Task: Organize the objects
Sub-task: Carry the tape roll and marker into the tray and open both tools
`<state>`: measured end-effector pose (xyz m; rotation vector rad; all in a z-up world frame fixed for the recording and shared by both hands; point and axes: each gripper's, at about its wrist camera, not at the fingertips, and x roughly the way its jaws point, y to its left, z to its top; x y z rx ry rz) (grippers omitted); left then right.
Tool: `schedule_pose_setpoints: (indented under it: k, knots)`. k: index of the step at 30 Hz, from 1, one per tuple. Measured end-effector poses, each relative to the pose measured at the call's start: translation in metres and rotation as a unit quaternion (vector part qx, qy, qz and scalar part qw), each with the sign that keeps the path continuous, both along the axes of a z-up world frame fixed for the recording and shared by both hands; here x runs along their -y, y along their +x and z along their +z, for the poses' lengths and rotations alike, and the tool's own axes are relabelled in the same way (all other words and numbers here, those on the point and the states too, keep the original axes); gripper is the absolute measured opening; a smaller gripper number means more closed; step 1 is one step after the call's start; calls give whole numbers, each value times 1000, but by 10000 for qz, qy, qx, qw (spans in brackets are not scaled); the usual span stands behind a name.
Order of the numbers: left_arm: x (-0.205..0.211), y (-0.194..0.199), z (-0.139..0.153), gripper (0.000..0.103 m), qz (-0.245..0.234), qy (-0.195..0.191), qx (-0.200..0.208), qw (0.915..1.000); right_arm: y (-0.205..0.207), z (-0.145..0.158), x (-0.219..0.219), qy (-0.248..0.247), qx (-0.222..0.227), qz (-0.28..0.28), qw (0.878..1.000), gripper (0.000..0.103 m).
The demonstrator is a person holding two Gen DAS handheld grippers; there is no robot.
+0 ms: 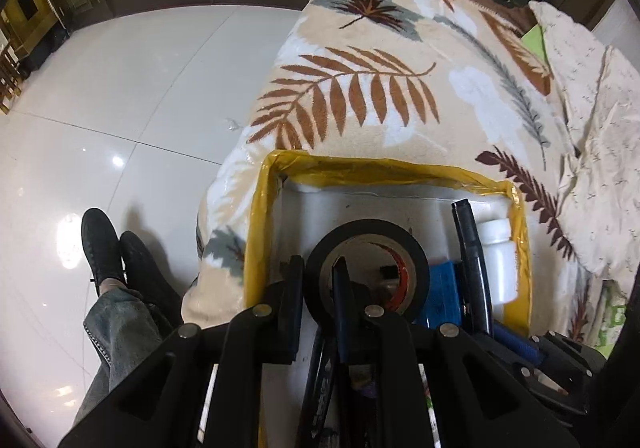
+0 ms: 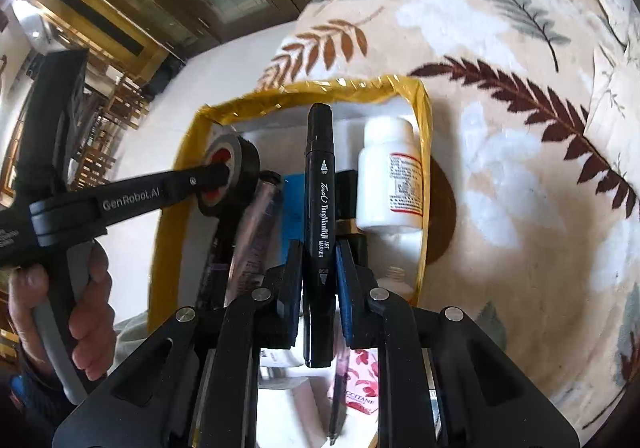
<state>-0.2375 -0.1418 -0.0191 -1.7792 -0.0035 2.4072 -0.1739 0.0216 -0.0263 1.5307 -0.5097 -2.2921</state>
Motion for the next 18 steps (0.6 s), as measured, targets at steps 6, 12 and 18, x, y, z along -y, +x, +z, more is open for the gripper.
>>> schedule_pose_setpoints:
  k: [6, 12, 18]
  knots:
    - [2, -6, -2, 13, 82, -23, 32, 10000, -7, -2, 2, -33, -28, -10, 10000, 15]
    - [7, -1, 3, 15, 80, 334, -71, 9994, -5, 0, 3, -38, -31, -20, 10000, 16]
    - [26, 18, 23, 43, 331, 1172, -361, 9919, 2, 5, -4, -320, -129, -41, 9994, 45]
